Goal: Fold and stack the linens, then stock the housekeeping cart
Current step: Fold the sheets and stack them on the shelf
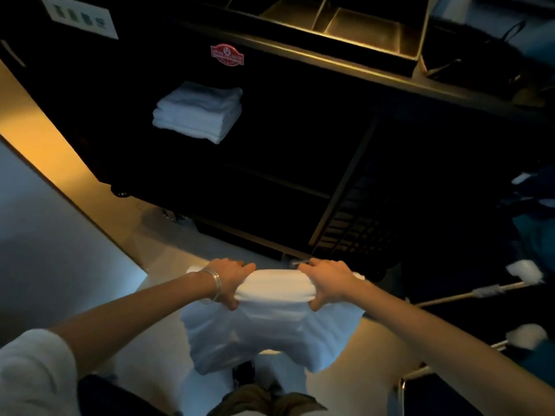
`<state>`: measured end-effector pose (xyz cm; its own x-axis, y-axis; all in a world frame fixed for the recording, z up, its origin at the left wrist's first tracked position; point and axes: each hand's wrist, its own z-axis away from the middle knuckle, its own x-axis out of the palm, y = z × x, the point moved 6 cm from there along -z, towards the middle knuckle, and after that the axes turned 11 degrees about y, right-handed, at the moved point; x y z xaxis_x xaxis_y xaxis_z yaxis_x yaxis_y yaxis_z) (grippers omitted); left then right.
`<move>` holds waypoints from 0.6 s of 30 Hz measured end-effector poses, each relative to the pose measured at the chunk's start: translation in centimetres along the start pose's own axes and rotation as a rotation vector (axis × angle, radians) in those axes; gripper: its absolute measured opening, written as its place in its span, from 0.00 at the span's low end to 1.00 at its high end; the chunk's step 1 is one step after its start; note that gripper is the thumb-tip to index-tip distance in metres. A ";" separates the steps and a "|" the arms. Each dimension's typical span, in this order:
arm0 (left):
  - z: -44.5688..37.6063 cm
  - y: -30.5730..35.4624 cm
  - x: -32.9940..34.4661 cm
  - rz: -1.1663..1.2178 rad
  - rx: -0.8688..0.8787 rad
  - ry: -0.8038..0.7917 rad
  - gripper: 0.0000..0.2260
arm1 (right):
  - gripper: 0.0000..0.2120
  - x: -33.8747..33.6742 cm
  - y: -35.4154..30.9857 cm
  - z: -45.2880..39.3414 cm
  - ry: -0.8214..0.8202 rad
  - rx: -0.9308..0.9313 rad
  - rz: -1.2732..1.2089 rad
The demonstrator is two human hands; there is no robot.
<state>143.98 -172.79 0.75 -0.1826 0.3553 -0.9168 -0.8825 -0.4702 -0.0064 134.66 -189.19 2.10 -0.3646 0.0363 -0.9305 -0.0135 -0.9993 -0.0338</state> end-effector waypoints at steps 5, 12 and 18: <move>-1.7 -4.2 0.0 0.015 0.004 0.012 0.32 | 0.33 -1.6 -0.9 -3.9 -0.018 -0.007 0.035; -3.1 -9.2 -0.5 0.017 -0.028 0.018 0.32 | 0.35 -3.6 -1.6 -9.3 -0.003 -0.057 0.061; -5.4 -11.8 -0.7 0.056 -0.057 -0.017 0.33 | 0.35 -4.3 -0.7 -12.8 0.013 -0.101 0.073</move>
<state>156.85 -171.88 -0.70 -0.2386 0.3409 -0.9093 -0.8447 -0.5348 0.0211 148.12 -188.67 1.44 -0.3494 -0.0363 -0.9363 0.1067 -0.9943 -0.0013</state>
